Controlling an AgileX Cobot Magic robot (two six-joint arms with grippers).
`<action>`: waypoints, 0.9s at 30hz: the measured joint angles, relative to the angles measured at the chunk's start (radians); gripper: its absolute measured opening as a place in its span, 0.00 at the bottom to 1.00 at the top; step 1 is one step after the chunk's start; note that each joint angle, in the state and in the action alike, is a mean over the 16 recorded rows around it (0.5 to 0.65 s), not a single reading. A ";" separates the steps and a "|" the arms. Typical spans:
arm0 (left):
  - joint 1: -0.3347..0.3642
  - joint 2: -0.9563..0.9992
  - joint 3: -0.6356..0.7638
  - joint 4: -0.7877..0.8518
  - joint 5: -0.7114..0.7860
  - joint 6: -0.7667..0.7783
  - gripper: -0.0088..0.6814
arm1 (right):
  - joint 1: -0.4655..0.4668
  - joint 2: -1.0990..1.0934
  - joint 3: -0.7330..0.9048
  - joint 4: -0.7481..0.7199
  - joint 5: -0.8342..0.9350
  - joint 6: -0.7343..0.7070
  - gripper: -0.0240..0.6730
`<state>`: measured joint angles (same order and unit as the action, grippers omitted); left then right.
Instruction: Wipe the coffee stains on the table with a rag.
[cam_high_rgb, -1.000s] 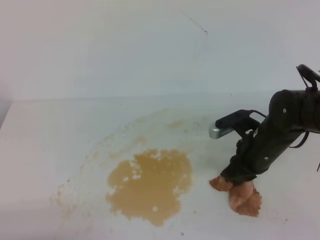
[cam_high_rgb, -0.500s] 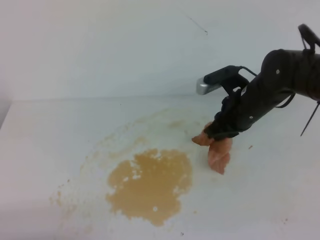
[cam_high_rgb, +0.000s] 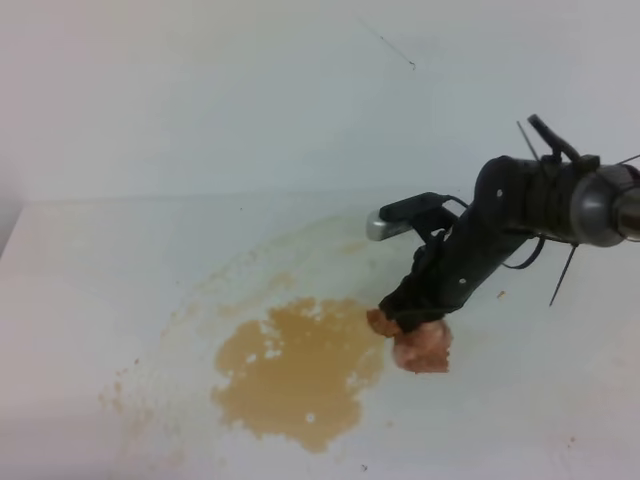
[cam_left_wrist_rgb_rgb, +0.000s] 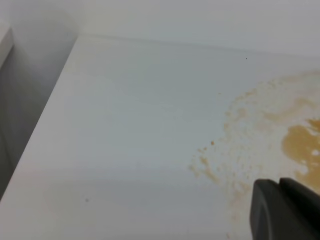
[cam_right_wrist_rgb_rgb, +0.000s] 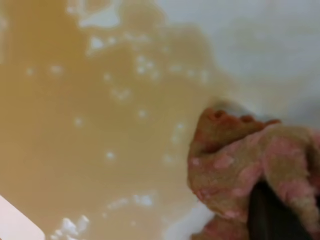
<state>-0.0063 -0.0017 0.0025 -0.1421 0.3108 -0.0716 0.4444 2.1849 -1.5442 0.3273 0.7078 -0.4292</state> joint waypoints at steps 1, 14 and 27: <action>0.000 0.000 0.000 0.000 0.000 0.000 0.01 | 0.008 0.008 -0.001 0.004 -0.002 0.000 0.09; 0.000 0.002 -0.002 0.000 0.001 0.000 0.01 | 0.138 0.069 -0.030 0.060 -0.024 -0.007 0.10; 0.000 0.002 -0.002 0.000 0.001 0.000 0.01 | 0.197 0.097 -0.098 0.084 0.015 0.002 0.10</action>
<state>-0.0062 0.0000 0.0000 -0.1422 0.3118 -0.0717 0.6414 2.2822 -1.6425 0.4111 0.7228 -0.4269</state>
